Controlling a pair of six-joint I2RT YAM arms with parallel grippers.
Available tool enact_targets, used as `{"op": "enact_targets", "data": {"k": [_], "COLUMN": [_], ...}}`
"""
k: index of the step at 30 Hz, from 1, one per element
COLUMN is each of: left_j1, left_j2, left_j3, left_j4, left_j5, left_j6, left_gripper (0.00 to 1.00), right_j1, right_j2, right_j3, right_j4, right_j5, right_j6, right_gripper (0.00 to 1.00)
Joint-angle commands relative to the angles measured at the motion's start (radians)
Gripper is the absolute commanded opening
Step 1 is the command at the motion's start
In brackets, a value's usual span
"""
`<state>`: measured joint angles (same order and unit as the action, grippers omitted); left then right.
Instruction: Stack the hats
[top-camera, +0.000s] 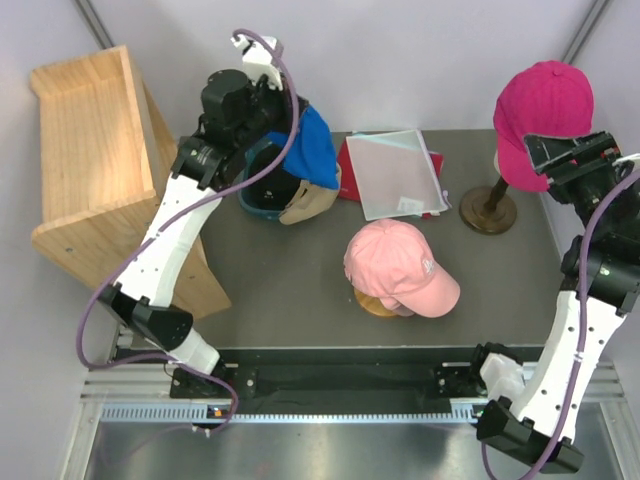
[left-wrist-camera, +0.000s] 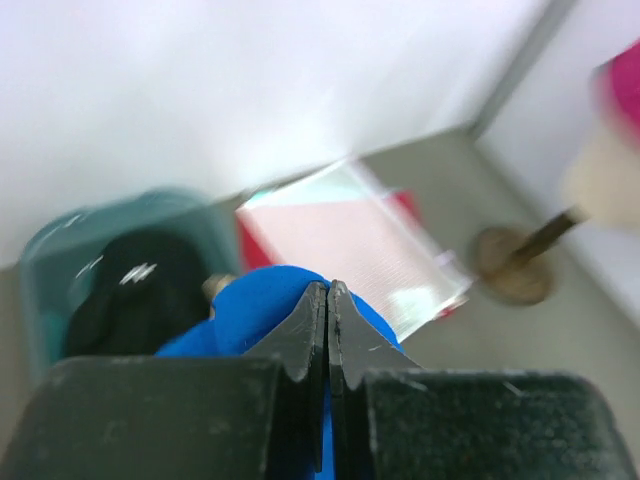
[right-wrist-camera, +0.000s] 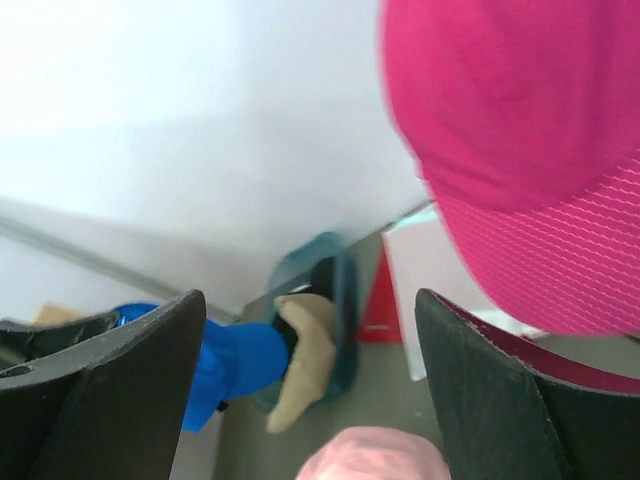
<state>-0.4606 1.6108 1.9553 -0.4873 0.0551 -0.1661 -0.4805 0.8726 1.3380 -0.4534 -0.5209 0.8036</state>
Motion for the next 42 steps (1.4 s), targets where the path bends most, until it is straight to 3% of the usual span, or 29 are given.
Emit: {"op": "enact_targets", "data": {"k": [1,8,11,15,22,33,42], "left_j1": [0.002,0.004,0.004,0.002,-0.004,-0.052,-0.076], "left_j2": [-0.063,-0.034,0.014,0.113,0.144,0.123,0.135], "left_j3": [0.027,0.068,0.131,0.255,0.286,0.295,0.298], "left_j4": [0.235,0.556,0.624,0.732,0.913,0.940,0.980], "left_j5": [0.178,0.379,0.437,0.511,0.555,0.552,0.558], "left_j6": [-0.145,-0.398,-0.490,-0.633,-0.837,-0.855,-0.892], "left_gripper": [0.00,0.00,0.00,0.00,0.00,0.00,0.00], "right_j1": [0.014,0.104,0.236,0.510,0.680,0.830,0.862], "right_j2": [0.012,0.046,0.052,0.097,0.137,0.206,0.279], "right_j3": [-0.051,-0.089,-0.143,-0.203,-0.342,-0.433,-0.465], "right_j4": [0.320,0.566,0.676,0.752,0.985,1.171,1.361], "right_j5": [-0.197,-0.238,-0.168,-0.050,0.041,0.165,0.197], "right_j6": [0.152,0.386,0.515,0.592,0.761,0.950,1.077], "right_gripper": [0.85,0.88,0.91,0.92,0.93,0.94,0.95]}}
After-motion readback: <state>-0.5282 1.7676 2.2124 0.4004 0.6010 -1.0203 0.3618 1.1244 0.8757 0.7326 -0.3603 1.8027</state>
